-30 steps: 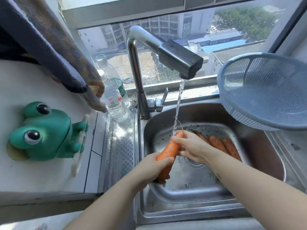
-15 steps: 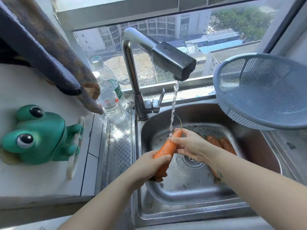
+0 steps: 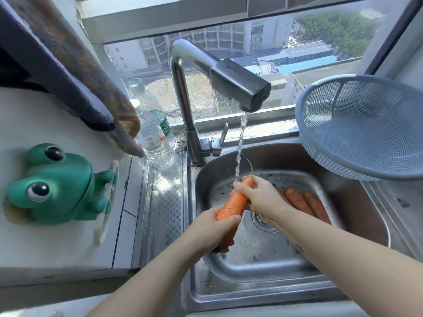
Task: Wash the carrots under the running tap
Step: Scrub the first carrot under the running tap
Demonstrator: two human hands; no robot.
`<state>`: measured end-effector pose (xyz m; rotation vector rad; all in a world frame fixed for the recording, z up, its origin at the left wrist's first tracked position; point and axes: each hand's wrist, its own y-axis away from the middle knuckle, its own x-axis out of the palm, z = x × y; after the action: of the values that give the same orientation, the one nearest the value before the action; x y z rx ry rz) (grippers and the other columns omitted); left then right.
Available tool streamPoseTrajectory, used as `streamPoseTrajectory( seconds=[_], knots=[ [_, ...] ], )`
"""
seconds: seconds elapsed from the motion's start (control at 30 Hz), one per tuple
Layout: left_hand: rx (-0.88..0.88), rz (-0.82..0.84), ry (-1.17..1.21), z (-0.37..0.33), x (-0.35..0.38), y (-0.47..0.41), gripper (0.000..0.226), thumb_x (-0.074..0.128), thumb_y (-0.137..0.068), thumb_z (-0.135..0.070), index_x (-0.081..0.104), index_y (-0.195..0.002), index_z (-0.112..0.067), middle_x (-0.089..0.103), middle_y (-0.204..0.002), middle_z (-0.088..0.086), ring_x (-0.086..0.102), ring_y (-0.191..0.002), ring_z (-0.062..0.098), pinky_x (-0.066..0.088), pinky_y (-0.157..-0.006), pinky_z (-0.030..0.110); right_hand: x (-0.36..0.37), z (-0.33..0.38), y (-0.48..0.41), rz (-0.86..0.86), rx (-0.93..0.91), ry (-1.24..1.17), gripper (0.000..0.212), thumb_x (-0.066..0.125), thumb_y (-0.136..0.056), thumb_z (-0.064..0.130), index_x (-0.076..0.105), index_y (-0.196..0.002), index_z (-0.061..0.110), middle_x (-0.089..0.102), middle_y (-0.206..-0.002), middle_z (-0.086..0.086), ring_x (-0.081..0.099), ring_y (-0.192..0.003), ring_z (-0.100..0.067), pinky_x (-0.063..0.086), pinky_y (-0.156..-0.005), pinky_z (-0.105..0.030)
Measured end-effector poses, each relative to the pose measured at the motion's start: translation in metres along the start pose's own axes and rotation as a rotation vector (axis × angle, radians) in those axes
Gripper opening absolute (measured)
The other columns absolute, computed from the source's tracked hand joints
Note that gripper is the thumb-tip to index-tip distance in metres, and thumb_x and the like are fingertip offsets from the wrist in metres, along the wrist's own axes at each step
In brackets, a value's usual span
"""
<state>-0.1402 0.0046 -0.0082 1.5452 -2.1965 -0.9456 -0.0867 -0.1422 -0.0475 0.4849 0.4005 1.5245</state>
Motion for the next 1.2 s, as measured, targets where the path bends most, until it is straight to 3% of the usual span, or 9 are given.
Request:
streamPoseTrajectory(
  seconds=[0.1, 0.23, 0.4, 0.57, 0.73, 0.93, 1.03, 1.1, 1.2],
  knots=[
    [-0.014, 0.000, -0.015, -0.001, -0.001, 0.002, 0.024, 0.059, -0.093, -0.030, 0.056, -0.109, -0.013, 0.063, -0.091, 0.009, 0.065, -0.070, 0.019, 0.047, -0.049, 0.021, 0.001, 0.001, 0.000, 0.055, 0.067, -0.109, 0.031, 0.060, -0.094, 0.017, 0.053, -0.121, 0.005, 0.060, -0.118, -0.020, 0.064, -0.099, -0.025, 0.059, -0.068, -0.033],
    [-0.048, 0.009, 0.044, -0.001, -0.007, 0.005, 0.023, 0.058, -0.093, -0.028, 0.057, -0.109, -0.011, 0.063, -0.090, 0.010, 0.064, -0.068, 0.018, 0.046, -0.047, 0.020, -0.008, 0.006, 0.002, 0.276, 0.184, -0.347, 0.051, 0.055, -0.091, -0.004, 0.038, -0.135, 0.017, 0.056, -0.119, -0.017, 0.064, -0.098, -0.025, 0.058, -0.074, -0.036],
    [-0.002, -0.056, -0.056, 0.000, -0.003, 0.004, 0.022, 0.059, -0.092, -0.028, 0.056, -0.106, -0.012, 0.063, -0.086, 0.009, 0.063, -0.065, 0.017, 0.042, -0.042, 0.017, 0.003, 0.006, -0.001, 0.143, 0.159, -0.221, 0.055, 0.066, -0.086, 0.001, 0.043, -0.136, 0.005, 0.056, -0.123, -0.019, 0.065, -0.099, -0.027, 0.059, -0.066, -0.033],
    [-0.054, 0.025, 0.062, -0.004, -0.012, 0.008, 0.026, 0.058, -0.094, -0.030, 0.058, -0.110, -0.010, 0.064, -0.094, 0.008, 0.065, -0.072, 0.017, 0.046, -0.049, 0.019, -0.014, 0.015, -0.002, 0.365, 0.238, -0.342, 0.057, 0.053, -0.090, -0.010, 0.039, -0.139, 0.016, 0.054, -0.127, -0.019, 0.064, -0.104, -0.031, 0.058, -0.079, -0.039],
    [0.038, -0.077, -0.076, -0.005, -0.001, 0.005, 0.014, 0.058, -0.092, -0.024, 0.055, -0.101, -0.013, 0.059, -0.076, 0.007, 0.056, -0.055, 0.013, 0.041, -0.043, 0.017, -0.003, 0.012, -0.001, 0.219, 0.156, -0.252, 0.056, 0.064, -0.085, -0.006, 0.044, -0.134, 0.008, 0.059, -0.118, -0.020, 0.066, -0.095, -0.028, 0.059, -0.071, -0.034],
    [0.004, -0.020, -0.022, -0.005, -0.007, 0.007, 0.024, 0.057, -0.093, -0.027, 0.056, -0.109, -0.009, 0.062, -0.088, 0.009, 0.063, -0.067, 0.017, 0.045, -0.047, 0.019, -0.016, 0.016, -0.001, 0.347, 0.191, -0.283, 0.047, 0.055, -0.092, -0.004, 0.045, -0.134, 0.015, 0.057, -0.124, -0.022, 0.063, -0.109, -0.032, 0.058, -0.084, -0.039],
    [0.038, -0.111, -0.147, -0.006, -0.001, 0.006, 0.021, 0.059, -0.091, -0.026, 0.054, -0.108, -0.014, 0.061, -0.078, 0.005, 0.057, -0.058, 0.013, 0.042, -0.044, 0.017, -0.007, 0.010, -0.003, 0.210, 0.112, -0.210, 0.050, 0.066, -0.085, -0.002, 0.047, -0.130, 0.009, 0.057, -0.120, -0.019, 0.065, -0.101, -0.030, 0.059, -0.077, -0.038],
    [0.077, -0.183, -0.281, -0.003, 0.006, 0.004, 0.028, 0.060, -0.088, -0.031, 0.053, -0.112, -0.019, 0.064, -0.081, 0.001, 0.059, -0.061, 0.015, 0.048, -0.051, 0.023, 0.002, 0.003, -0.005, 0.094, 0.077, -0.106, 0.049, 0.072, -0.082, 0.004, 0.047, -0.124, 0.010, 0.056, -0.119, -0.020, 0.065, -0.100, -0.031, 0.058, -0.081, -0.042],
    [0.132, -0.244, -0.443, 0.001, 0.018, 0.004, 0.030, 0.060, -0.085, -0.037, 0.051, -0.111, -0.025, 0.066, -0.087, -0.001, 0.063, -0.066, 0.015, 0.051, -0.064, 0.029, 0.016, -0.004, -0.008, -0.131, 0.005, -0.011, 0.028, 0.065, -0.089, 0.010, 0.045, -0.107, 0.013, 0.062, -0.098, -0.015, 0.068, -0.076, -0.025, 0.058, -0.071, -0.039]
  ],
)
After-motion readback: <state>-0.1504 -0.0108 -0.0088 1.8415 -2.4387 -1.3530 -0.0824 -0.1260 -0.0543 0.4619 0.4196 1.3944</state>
